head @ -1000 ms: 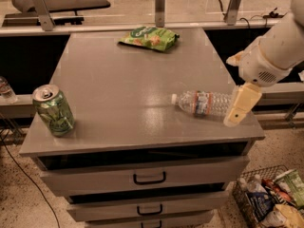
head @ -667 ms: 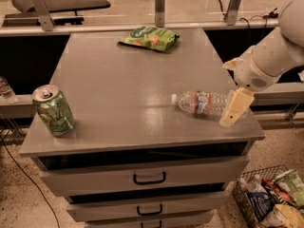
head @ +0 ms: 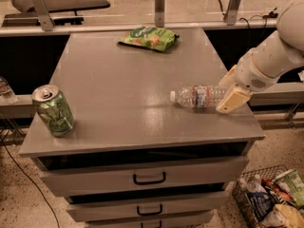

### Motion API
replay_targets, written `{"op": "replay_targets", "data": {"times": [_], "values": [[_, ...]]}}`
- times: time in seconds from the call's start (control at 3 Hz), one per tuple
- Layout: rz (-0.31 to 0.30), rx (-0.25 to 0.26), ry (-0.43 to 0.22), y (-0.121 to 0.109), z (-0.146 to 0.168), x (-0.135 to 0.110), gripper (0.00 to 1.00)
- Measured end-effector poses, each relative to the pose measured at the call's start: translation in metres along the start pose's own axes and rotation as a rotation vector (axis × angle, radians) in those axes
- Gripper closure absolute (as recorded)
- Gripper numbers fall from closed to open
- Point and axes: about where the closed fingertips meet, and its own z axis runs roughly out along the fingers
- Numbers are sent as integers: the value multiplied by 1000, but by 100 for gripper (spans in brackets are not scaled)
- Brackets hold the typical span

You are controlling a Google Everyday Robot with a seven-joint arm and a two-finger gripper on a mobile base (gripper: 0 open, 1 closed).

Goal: Move water bottle near green rice chip bag

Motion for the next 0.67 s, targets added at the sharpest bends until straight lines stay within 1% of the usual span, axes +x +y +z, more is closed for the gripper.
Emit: {"op": "replay_targets", "data": {"times": [0.33, 0.67], "values": [[20, 7, -8, -4, -9, -3, 70], [41, 47, 1, -20, -29, -11, 94]]}}
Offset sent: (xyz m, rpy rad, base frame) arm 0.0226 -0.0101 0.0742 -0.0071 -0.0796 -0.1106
